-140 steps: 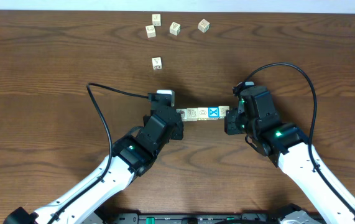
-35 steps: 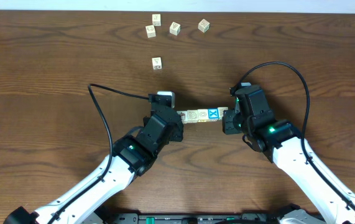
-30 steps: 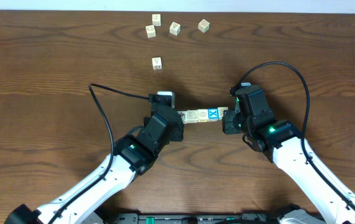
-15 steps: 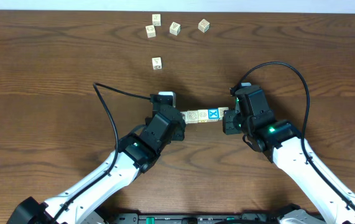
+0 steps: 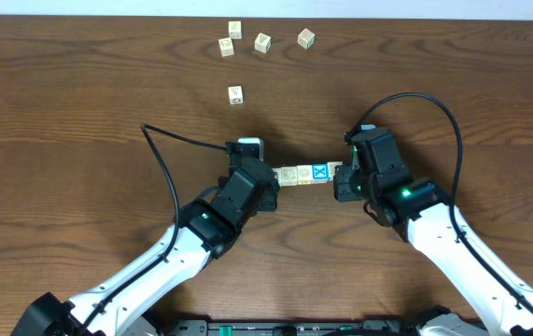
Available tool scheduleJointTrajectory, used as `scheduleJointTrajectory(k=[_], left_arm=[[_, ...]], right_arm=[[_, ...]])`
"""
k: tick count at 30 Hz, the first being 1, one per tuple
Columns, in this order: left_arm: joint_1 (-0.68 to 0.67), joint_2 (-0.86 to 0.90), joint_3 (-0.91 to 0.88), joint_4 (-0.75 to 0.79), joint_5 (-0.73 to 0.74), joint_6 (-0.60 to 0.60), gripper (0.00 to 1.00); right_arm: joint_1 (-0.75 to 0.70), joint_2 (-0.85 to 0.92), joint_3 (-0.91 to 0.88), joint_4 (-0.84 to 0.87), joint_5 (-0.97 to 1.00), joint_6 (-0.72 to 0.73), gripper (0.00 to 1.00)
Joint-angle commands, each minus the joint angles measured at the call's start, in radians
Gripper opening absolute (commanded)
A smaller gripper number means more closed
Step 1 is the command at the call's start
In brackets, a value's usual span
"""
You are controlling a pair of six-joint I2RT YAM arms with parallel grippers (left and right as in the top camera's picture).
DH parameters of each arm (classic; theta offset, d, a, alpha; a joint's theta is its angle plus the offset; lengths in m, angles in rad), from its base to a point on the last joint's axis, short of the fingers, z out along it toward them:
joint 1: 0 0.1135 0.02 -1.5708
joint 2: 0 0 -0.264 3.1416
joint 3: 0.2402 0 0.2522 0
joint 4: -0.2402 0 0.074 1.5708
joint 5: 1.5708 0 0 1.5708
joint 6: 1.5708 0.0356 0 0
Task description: Lift 5 blocks
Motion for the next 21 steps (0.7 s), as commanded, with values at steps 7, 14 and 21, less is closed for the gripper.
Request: scheduleJointTrajectory(k=[7,14,21], left_arm=[[-0.047,0.045,0.074,0.074,0.214,-0.013,0.07],[-0.047,0.082,0.074,0.098,0.229,-0.027,0.07],[-0.047,0.082,0.074,0.103,0.228,-0.027,0.07]], right_arm=[[0.089,0.025,0.04,0.037,-0.27,-0.004,0.01],[0.101,0.034,0.04,0.044,-0.266,-0.004,0.01],[0.101,0.068,0.04,0.043,-0.267,-0.003,0.01]])
